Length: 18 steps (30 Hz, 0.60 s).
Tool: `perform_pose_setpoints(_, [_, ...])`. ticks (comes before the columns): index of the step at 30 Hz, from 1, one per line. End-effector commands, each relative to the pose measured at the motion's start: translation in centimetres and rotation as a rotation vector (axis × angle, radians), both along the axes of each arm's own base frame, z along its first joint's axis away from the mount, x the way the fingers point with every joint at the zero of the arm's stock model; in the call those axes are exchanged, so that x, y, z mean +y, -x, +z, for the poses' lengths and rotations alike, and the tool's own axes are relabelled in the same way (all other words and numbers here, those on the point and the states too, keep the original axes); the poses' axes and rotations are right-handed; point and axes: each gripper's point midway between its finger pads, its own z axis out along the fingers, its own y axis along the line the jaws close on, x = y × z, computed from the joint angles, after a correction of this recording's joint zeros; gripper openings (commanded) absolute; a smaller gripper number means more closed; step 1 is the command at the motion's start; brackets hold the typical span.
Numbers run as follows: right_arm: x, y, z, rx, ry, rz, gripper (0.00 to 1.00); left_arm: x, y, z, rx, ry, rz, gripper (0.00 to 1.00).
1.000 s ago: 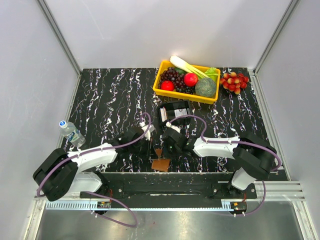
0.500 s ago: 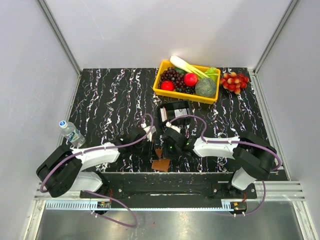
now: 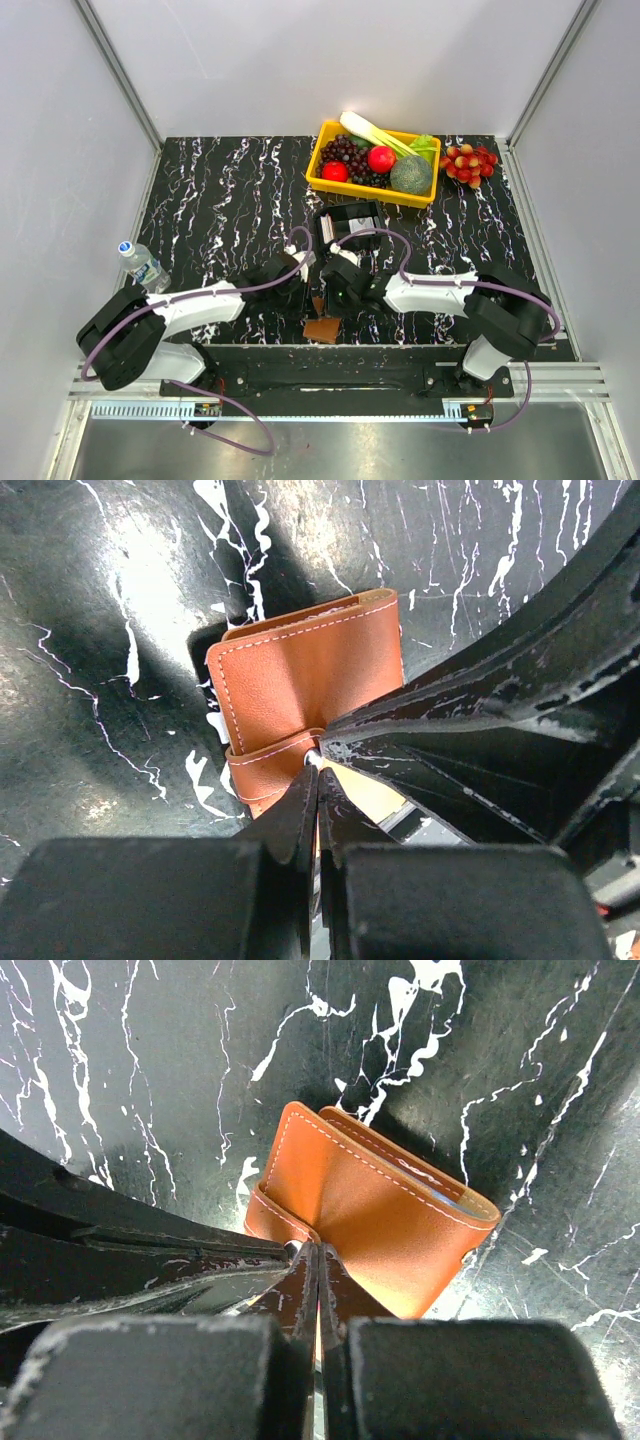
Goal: Put the credit cards into the card holder
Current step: Close the card holder at the center of the board, then reset both arms
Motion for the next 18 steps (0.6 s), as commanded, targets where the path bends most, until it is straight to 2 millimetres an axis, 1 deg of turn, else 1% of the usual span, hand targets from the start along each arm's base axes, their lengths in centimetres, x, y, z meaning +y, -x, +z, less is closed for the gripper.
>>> perform_pose_setpoints(1, [0.2,0.0,-0.8,-0.024,0.070,0.016,0.00,1.8,-1.2,-2.0,-0.029,-0.143,0.067,0.00])
perform_pose_setpoints(5, [0.5,0.2,-0.9,-0.026,0.080,0.024,0.00,2.1,-0.9,-2.9,-0.017,-0.186,0.061,0.00])
perform_pose_setpoints(9, [0.4,0.3,-1.1,-0.026,0.090,0.017,0.00,2.7,-0.5,-4.0,0.000,-0.248,0.055,0.00])
perform_pose_setpoints(17, [0.3,0.7,-1.4,-0.042,0.132,-0.005,0.00,4.4,1.5,-6.6,0.046,-0.357,0.073,0.00])
perform_pose_setpoints(18, [0.5,1.1,-1.3,-0.048,0.131,0.000,0.00,4.6,1.9,-6.9,0.052,-0.368,0.077,0.00])
